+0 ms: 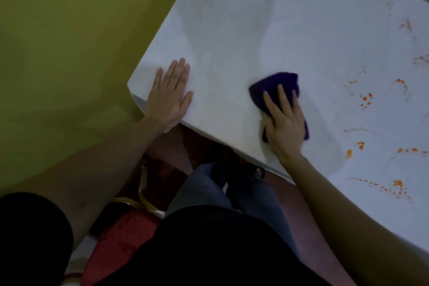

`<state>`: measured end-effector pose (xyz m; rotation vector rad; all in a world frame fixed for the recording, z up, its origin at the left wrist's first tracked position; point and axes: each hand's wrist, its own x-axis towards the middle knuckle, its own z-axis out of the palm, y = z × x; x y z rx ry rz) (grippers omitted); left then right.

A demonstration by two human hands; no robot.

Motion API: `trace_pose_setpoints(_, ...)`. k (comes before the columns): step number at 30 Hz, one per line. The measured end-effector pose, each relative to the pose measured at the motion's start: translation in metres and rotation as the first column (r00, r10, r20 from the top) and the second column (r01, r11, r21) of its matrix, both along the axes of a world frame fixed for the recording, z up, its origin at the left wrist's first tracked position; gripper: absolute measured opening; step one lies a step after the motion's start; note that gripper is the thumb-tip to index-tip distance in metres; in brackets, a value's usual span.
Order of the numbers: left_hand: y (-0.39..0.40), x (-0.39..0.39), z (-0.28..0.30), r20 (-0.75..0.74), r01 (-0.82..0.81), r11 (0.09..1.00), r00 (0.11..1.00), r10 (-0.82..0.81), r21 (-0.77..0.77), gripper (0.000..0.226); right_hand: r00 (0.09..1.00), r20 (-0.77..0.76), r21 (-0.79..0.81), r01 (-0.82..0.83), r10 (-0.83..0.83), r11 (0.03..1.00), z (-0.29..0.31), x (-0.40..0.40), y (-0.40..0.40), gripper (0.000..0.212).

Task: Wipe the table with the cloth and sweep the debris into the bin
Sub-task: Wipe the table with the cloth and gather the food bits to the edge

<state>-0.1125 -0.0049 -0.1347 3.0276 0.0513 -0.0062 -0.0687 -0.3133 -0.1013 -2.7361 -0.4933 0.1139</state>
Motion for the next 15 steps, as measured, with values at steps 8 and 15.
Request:
trace_pose_setpoints(8, 0.001, 0.000, 0.002, -0.016, 0.001, 1.000, 1.000, -0.002, -0.006, 0.064, 0.921, 0.012, -0.054, -0.388, 0.389, 0.920, 0.000, -0.067, 0.044, 0.057)
trace_pose_setpoints(15, 0.001, 0.000, 0.001, -0.004, 0.001, 1.000, 1.000, -0.001, -0.013, 0.064, 0.935, 0.013, -0.086, -0.353, 0.355, 0.932, 0.003, -0.073, -0.081, 0.049)
